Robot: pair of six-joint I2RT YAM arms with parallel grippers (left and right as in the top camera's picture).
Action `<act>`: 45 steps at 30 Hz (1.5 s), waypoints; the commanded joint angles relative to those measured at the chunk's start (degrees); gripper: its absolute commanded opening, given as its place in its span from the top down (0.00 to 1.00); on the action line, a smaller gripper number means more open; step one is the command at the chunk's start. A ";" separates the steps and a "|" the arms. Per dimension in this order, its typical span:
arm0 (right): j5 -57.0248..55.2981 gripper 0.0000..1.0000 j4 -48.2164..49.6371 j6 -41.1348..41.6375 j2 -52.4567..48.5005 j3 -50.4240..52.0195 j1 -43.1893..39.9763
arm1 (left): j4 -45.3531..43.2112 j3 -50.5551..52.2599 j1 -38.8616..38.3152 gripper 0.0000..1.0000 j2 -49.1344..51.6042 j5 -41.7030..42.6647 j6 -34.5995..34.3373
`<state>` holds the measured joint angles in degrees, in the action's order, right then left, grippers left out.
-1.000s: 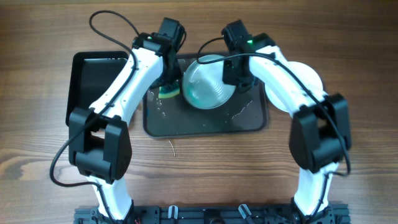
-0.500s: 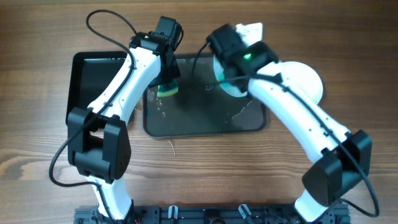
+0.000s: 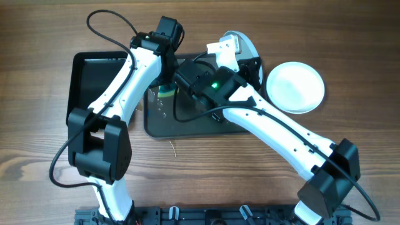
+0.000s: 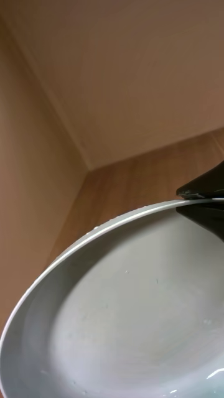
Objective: Clean dirty plates on tray and stack at the side
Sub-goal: 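Carry the plate right and stack it on the plates beside the tray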
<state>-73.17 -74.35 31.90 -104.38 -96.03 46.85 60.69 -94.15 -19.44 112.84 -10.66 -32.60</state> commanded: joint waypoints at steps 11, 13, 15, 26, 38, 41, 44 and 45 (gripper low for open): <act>28.48 0.96 1.22 1.49 1.64 0.04 -9.88 | 0.22 -0.79 0.02 0.96 0.39 0.15 0.87; 38.05 0.96 3.67 -3.78 1.64 0.04 -13.44 | 0.22 -0.79 0.02 0.96 0.39 0.15 0.87; 51.78 0.96 7.26 -10.01 1.73 0.04 -18.38 | 0.22 -0.79 0.02 0.96 0.39 0.15 0.87; 88.65 0.96 8.39 -19.08 2.27 0.04 -40.26 | 0.22 -0.79 0.02 0.96 0.39 0.15 0.85; 66.95 0.96 10.97 -5.64 2.25 8.35 -57.53 | 0.22 -0.79 0.02 0.96 0.39 0.17 0.85; 65.79 0.96 14.73 -4.48 2.23 12.74 -58.82 | 0.22 -0.79 0.00 0.96 0.39 0.17 0.85; 65.40 0.96 19.80 -3.21 2.21 17.66 -59.93 | 0.22 -0.79 0.02 0.96 0.39 0.17 0.85; 65.44 0.96 20.98 -3.19 2.21 18.69 -60.02 | 0.22 -0.79 0.02 0.96 0.39 0.17 0.85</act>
<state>-5.30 -56.14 26.00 -103.59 -80.82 -12.49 60.90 -94.15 -19.44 112.84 -10.66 -32.40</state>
